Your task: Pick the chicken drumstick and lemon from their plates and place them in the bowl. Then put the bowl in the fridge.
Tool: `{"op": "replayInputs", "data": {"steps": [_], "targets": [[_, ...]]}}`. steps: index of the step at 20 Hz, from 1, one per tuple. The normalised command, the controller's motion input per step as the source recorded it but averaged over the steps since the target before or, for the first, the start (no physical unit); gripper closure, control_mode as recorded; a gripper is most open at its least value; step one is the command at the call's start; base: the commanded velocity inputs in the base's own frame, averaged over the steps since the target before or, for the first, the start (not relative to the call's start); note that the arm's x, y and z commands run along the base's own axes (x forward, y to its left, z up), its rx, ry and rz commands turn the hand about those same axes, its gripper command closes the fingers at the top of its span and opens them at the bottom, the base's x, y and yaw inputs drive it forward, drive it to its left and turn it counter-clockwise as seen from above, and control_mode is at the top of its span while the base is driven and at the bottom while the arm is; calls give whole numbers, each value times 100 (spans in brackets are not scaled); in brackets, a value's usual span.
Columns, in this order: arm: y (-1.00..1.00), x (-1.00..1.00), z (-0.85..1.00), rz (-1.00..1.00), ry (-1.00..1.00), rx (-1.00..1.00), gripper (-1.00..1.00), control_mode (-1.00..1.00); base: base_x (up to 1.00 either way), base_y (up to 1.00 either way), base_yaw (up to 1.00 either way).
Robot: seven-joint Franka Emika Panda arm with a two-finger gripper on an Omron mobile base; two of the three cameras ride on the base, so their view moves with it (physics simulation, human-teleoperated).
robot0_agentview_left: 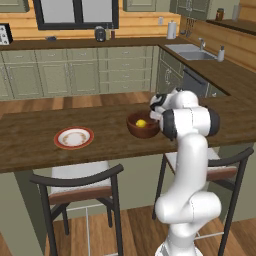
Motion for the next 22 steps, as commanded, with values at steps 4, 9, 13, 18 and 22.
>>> {"op": "replayInputs", "data": {"steps": [4,9,13,18,22], "targets": [[10,28,-22,-6,10,0,-100,-100,0,0,0],[13,28,-29,-6,8,0,100,-100,0,0,0],[5,6,-16,-3,3,0,100,-100,0,0,0],[21,0,-5,0,0,0,100,-100,0,0,0],[30,-2,0,-1,0,0,100,-100,0,0,0]]}}
